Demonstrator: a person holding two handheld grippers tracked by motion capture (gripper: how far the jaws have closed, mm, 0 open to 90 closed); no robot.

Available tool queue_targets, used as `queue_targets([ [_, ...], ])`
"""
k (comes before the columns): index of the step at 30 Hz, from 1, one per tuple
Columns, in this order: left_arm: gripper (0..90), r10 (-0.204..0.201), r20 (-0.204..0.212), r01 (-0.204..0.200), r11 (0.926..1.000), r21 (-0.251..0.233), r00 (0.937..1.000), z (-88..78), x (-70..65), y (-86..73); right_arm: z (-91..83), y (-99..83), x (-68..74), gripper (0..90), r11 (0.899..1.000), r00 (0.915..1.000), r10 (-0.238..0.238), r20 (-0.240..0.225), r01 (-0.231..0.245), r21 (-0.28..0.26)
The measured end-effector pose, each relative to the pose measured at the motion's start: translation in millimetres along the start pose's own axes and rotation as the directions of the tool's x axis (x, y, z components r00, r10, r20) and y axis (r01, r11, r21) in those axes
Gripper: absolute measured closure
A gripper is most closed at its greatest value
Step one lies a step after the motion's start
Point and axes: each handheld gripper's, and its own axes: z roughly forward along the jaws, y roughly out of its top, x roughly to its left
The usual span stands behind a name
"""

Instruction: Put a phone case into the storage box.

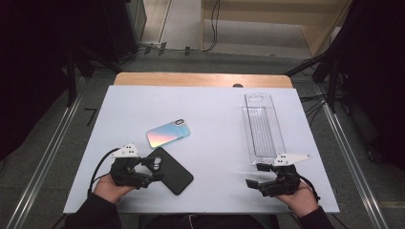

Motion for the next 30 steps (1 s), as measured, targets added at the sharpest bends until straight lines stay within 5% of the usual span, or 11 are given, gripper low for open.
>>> queue_targets([
  [30,24.3,-0.023,-0.024,0.023,0.9997,0.0,0.9994,-0.7,2.3,0.8,0.0,-0.4,0.1,17.2,1.0,1.0,0.0,-0.004,0.0,-0.002],
])
